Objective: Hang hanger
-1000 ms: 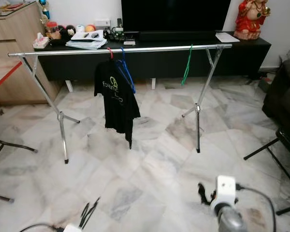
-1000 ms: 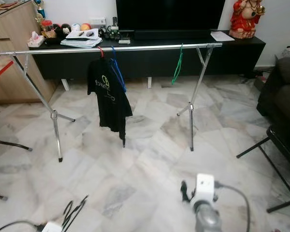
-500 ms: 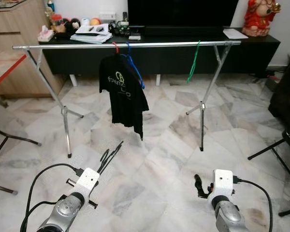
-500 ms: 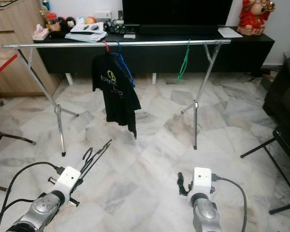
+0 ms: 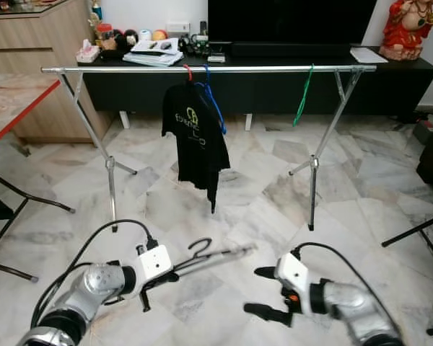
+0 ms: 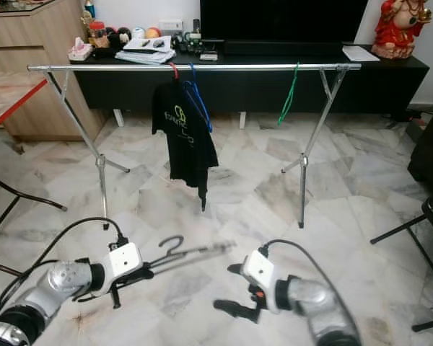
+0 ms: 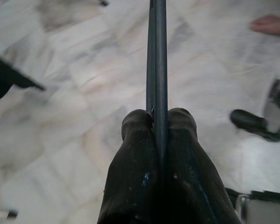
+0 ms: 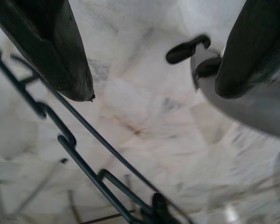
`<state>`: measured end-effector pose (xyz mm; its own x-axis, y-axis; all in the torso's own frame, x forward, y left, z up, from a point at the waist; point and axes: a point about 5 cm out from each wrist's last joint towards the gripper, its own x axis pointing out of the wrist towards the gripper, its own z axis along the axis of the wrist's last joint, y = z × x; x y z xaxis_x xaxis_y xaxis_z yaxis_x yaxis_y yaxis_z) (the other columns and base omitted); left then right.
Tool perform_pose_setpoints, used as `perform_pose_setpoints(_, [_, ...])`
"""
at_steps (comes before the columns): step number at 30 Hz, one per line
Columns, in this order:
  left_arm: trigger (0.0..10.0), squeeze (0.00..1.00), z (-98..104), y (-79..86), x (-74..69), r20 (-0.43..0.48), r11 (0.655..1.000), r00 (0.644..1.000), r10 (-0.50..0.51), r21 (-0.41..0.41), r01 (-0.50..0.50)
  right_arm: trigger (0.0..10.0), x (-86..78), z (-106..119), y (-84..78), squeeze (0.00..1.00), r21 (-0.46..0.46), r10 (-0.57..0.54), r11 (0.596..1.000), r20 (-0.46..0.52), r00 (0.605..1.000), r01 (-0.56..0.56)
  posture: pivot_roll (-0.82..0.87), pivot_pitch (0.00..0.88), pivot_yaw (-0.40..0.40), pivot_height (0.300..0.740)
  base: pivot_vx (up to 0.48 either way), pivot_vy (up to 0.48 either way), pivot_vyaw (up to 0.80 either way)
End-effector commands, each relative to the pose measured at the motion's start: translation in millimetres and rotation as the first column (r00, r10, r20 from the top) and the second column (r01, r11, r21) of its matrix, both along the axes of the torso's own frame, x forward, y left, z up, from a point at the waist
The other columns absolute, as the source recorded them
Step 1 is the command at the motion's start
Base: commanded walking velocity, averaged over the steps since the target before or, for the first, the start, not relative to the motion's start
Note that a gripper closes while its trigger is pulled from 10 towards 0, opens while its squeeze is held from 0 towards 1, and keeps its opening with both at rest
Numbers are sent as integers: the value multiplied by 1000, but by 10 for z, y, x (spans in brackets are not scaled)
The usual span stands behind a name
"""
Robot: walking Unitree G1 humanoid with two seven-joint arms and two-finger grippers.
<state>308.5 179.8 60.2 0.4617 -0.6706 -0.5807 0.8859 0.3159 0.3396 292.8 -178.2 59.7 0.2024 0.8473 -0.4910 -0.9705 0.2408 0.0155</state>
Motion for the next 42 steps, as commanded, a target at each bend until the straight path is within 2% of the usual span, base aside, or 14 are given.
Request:
perform_pose_setpoints(1, [10000,0,76,-8,-1,-28,997,997,-74,12,75,10000,36,124,68,0,12,102,995,-4,995,-102,-62,48,-1,740,0,0,0])
perform_pose_setpoints(5, [10000,0,76,18,-20,-41,991,992,-119,52,121,10000,56,213,78,0,23,172,985,-24,985,-171,-61,46,-2,740,0,0,0])
perform_pose_setpoints(6, [10000,0,64,32,-50,-54,981,985,-164,91,169,10000,52,259,77,0,54,208,977,-50,977,-205,-64,48,-6,740,0,0,0])
perform_pose_setpoints(7, [10000,0,64,32,-50,-54,981,985,-164,91,169,10000,52,259,77,0,54,208,977,-50,977,-205,-64,48,-6,740,0,0,0])
perform_pose_setpoints(8, [10000,0,68,25,-80,-65,968,974,-216,116,222,10000,38,276,55,0,69,239,970,-83,967,-234,-61,48,-9,740,0,0,0])
perform_pose_setpoints(12, [10000,0,90,9,-101,-96,945,955,-281,144,292,10000,27,247,27,0,30,275,961,-130,953,-273,-57,47,-12,740,0,0,0])
perform_pose_setpoints(14, [10000,0,95,7,-110,-119,934,945,-305,160,321,10000,50,240,54,0,23,270,963,-138,953,-270,-60,47,-11,740,0,0,0])
perform_pose_setpoints(18, [10000,0,146,-16,-75,-116,931,943,-311,163,327,10000,63,189,150,0,15,266,964,-132,955,-266,-58,46,-10,740,0,0,0])
perform_pose_setpoints(24, [10000,0,267,-91,-46,-121,912,925,-361,159,377,10000,119,69,301,0,-13,150,988,-69,986,-151,-41,51,-16,740,0,0,0])
perform_pose_setpoints(32, [10000,0,360,-198,-32,-114,906,914,-390,131,403,10000,132,-5,390,0,-40,103,994,-15,995,-104,-35,53,-23,740,0,0,0])
perform_pose_setpoints(38, [10000,0,391,-247,-36,-111,905,911,-397,119,409,10000,131,-22,419,0,-13,83,996,-16,996,-83,-34,52,-24,740,0,0,0])
perform_pose_setpoints(42, [10000,0,425,-299,-44,-105,898,904,-414,116,425,10000,79,-49,455,0,24,131,991,-68,989,-129,-30,53,-25,740,0,0,0])
